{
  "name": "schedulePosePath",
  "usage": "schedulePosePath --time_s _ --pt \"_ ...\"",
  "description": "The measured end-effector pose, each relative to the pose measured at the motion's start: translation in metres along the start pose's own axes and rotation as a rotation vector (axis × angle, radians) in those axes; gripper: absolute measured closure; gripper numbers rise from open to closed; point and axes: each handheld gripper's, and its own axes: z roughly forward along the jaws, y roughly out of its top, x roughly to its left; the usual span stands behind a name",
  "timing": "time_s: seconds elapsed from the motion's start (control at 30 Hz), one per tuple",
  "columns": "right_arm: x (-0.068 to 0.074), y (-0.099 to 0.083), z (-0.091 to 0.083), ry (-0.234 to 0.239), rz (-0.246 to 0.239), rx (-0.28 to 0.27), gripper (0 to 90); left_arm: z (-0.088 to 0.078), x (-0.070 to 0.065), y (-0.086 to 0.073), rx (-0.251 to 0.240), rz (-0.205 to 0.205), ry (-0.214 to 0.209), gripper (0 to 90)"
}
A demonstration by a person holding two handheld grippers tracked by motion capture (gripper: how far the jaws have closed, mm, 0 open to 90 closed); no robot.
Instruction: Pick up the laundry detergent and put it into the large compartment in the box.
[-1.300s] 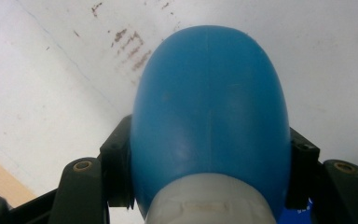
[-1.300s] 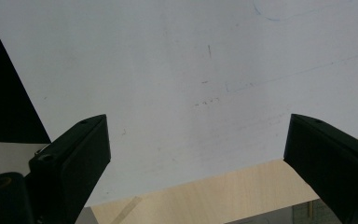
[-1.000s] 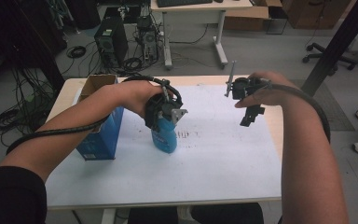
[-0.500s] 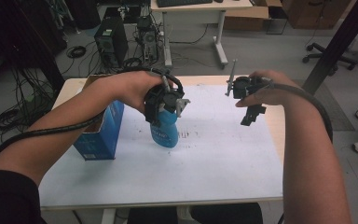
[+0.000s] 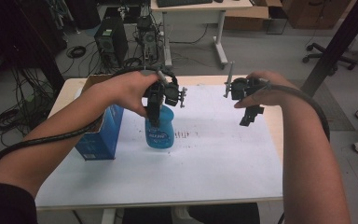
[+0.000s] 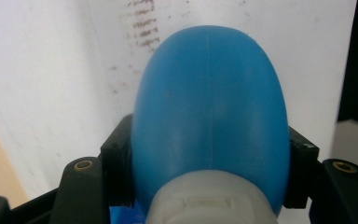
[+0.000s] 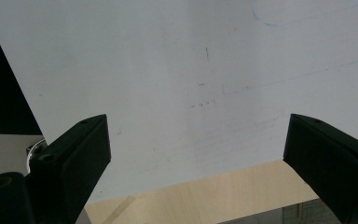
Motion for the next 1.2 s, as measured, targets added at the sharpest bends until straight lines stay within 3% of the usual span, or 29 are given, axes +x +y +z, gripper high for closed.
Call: schedulePosePath --time_s 0.13,0.2,0.53,0.8,1.07,1.2 --pt "-0.002 0.001 0.0 -0.005 -0.013 -0.004 7.2 -0.01 0.001 -0.004 -0.018 -0.119 -0.008 37.9" --pt "-0.002 0.002 0.001 -0.004 -0.017 -0.007 7.3 -0.016 0.001 -0.007 -0.029 -0.212 -0.015 37.8" --pt "-0.003 0.007 0.004 -0.01 -0.045 0.004 7.4 -0.036 -0.004 -0.015 -0.022 -0.461 0.007 37.8" --pt "-0.004 0.012 0.006 -0.012 -0.065 0.009 7.5 -0.055 0.002 -0.034 -0.073 -0.727 -0.012 37.9" --pt "-0.005 0.018 0.01 -0.011 -0.085 0.012 7.5 -0.076 0.002 -0.044 -0.065 -0.882 0.011 37.8" --pt "-0.007 0.019 0.01 -0.011 -0.092 0.006 7.4 -0.087 0.001 -0.052 -0.086 -0.958 0.01 37.8"
